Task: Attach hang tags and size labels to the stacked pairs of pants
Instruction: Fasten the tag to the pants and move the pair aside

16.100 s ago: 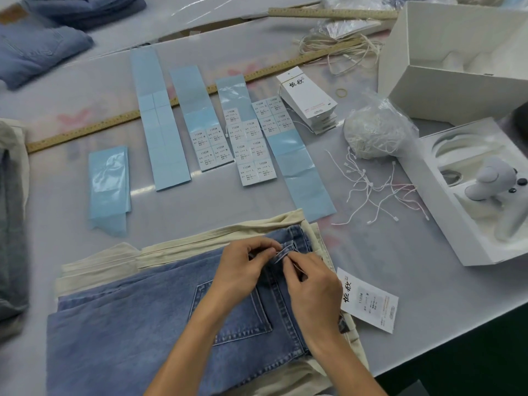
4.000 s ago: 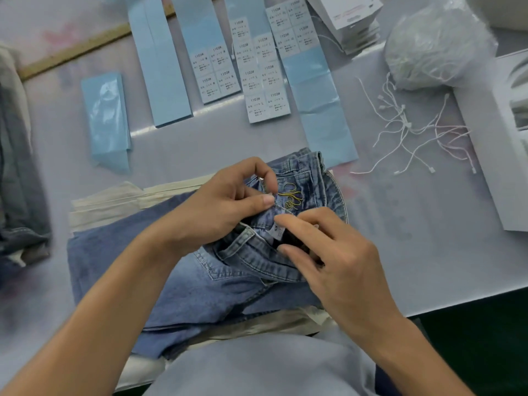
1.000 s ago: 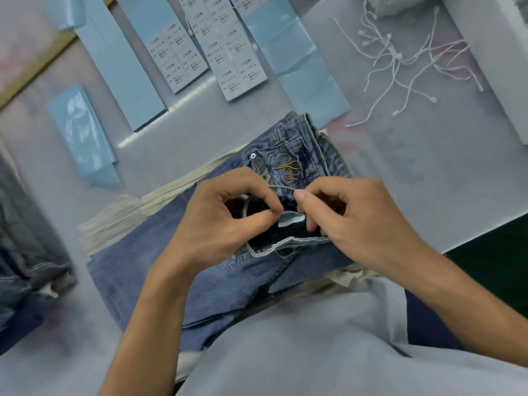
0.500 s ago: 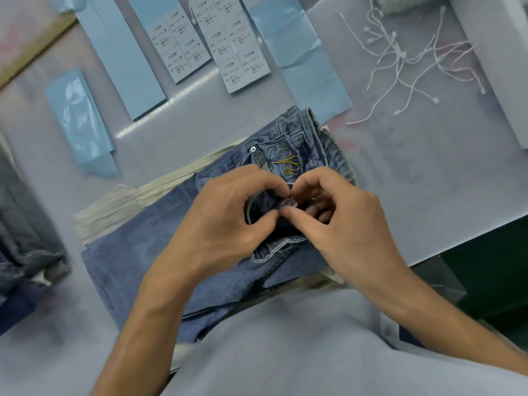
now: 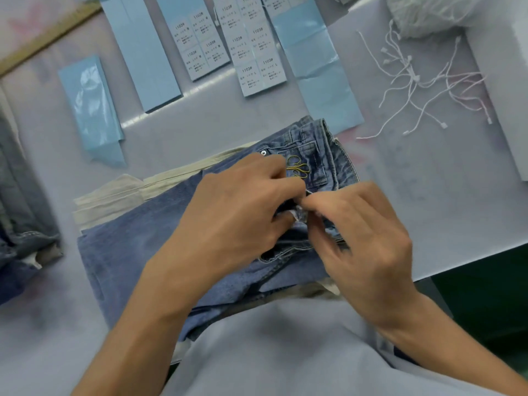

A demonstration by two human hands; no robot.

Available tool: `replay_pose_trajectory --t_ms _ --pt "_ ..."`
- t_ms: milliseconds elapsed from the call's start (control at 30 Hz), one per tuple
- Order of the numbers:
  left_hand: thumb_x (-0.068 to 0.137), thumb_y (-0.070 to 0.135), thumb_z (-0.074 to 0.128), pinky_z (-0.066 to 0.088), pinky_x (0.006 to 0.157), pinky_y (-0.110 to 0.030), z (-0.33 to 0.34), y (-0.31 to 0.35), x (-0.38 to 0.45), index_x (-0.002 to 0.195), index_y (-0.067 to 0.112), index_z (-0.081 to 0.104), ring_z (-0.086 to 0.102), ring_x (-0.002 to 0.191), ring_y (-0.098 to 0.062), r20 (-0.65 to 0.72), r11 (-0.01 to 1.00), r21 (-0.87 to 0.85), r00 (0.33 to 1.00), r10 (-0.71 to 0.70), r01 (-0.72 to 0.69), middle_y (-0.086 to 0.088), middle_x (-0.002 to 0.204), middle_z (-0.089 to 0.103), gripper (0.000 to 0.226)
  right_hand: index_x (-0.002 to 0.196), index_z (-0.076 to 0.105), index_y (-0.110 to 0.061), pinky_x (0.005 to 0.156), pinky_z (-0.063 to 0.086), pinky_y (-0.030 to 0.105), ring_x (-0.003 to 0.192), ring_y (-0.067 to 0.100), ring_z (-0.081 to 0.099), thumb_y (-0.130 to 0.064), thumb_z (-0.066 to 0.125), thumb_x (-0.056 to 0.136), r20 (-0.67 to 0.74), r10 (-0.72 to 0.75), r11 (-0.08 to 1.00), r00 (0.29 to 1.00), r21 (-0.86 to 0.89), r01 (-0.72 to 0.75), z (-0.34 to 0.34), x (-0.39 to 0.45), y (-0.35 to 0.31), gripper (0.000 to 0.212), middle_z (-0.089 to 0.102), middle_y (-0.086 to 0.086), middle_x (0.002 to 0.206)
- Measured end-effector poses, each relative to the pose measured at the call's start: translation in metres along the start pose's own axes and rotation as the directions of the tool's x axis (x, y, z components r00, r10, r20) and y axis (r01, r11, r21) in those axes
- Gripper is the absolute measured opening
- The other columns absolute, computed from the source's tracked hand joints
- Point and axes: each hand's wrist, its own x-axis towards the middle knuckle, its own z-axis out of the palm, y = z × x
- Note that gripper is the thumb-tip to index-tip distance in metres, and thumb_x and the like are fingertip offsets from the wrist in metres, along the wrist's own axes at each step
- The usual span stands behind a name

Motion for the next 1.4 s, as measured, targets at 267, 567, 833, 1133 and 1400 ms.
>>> replay_pose_trajectory --t_ms 267,567,833,1133,1400 --pt "0.089 -0.001 0.071 0.047 0.045 -0.043 0.02 -0.012 -0.021 0.081 0.008 0.076 0.064 0.072 -0.03 -0.333 0.985 0.066 0.927 0.174 -0.162 -0.006 0.086 0.071 0.013 0.081 0.073 -0.023 0.064 0.053 0.027 0.065 0.012 0.065 -0.048 0.062 0.096 0.529 0.574 0.531 0.625 0.34 -0.776 -0.007 0.003 0.003 0.031 0.071 -0.001 0.072" --pt "0.088 -0.005 0.071 0.048 0.049 -0.042 0.036 -0.016 -0.029 0.077 -0.001 0.076 0.063 0.069 -0.033 -0.477 0.968 0.064 0.845 0.242 -0.241 -0.013 0.083 0.07 0.012 0.08 0.073 -0.021 0.066 0.052 0.027 0.064 0.01 0.064 -0.015 0.068 0.095 0.636 0.492 0.551 0.595 0.302 -0.778 -0.01 0.011 0.009 0.016 0.072 -0.005 0.073" --pt "0.089 -0.007 0.07 0.049 0.053 -0.043 0.034 -0.019 -0.031 0.08 -0.003 0.076 0.063 0.073 -0.034 -0.471 0.97 0.017 0.854 0.223 -0.244 -0.015 0.086 0.07 0.012 0.103 0.067 -0.021 0.07 0.051 0.033 0.082 0.016 0.065 -0.019 0.059 0.099 0.348 0.377 0.841 0.858 0.259 -0.474 -0.015 -0.007 0.007 0.009 0.063 -0.012 0.094" --pt "0.085 -0.007 0.075 0.049 0.059 -0.042 0.033 -0.026 -0.044 0.082 -0.003 0.079 0.064 0.071 -0.034 -0.539 0.976 -0.11 0.836 0.102 -0.19 -0.015 0.086 0.072 0.007 0.103 0.073 -0.002 0.079 0.054 0.03 0.088 0.013 0.061 -0.007 0.074 0.093 0.21 0.022 0.965 0.977 0.251 -0.076 -0.001 -0.008 0.003 0.012 0.065 0.006 0.102" --pt "0.086 -0.009 0.074 0.049 0.059 -0.042 0.035 -0.022 -0.047 0.082 -0.002 0.079 0.065 0.07 -0.035 -0.571 0.979 -0.085 0.814 0.105 -0.186 -0.017 0.086 0.073 0.01 0.091 0.076 0.007 0.078 0.052 0.027 0.082 0.022 0.062 0.005 0.072 0.09 0.028 -0.043 0.972 0.999 0.232 0.035 0.007 -0.007 0.002 0.005 0.067 0.018 0.088"
